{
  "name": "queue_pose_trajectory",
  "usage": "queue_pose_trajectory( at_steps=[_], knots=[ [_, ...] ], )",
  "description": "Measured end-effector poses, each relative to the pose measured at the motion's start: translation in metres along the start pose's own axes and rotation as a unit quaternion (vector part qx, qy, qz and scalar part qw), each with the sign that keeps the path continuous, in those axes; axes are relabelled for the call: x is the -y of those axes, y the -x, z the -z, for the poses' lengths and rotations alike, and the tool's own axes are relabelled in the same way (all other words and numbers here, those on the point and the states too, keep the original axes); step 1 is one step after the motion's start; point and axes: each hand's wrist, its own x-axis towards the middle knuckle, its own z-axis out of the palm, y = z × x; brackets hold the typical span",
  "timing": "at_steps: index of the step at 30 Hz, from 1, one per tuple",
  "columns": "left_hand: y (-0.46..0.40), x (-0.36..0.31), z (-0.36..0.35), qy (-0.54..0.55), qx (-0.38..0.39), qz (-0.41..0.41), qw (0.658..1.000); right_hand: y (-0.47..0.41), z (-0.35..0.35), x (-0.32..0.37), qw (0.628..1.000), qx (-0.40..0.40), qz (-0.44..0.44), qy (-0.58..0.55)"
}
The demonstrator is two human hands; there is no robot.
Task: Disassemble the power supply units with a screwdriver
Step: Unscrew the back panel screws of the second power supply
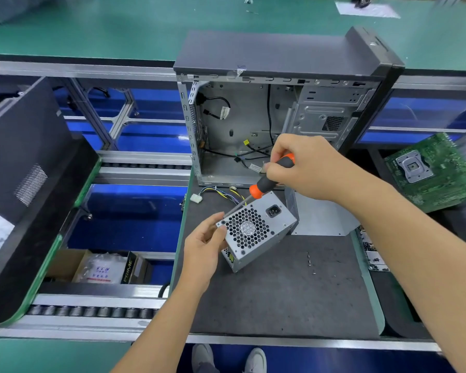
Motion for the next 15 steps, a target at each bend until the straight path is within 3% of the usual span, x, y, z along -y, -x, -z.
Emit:
queue_pose_trajectory(
  at_steps=[15],
  knots=[
    [0.001,0.000,0.000,-0.007,0.007,-0.021,1.000,-0.004,0.001,0.021,0.998,-0.010,0.048,0.046]
  ],
)
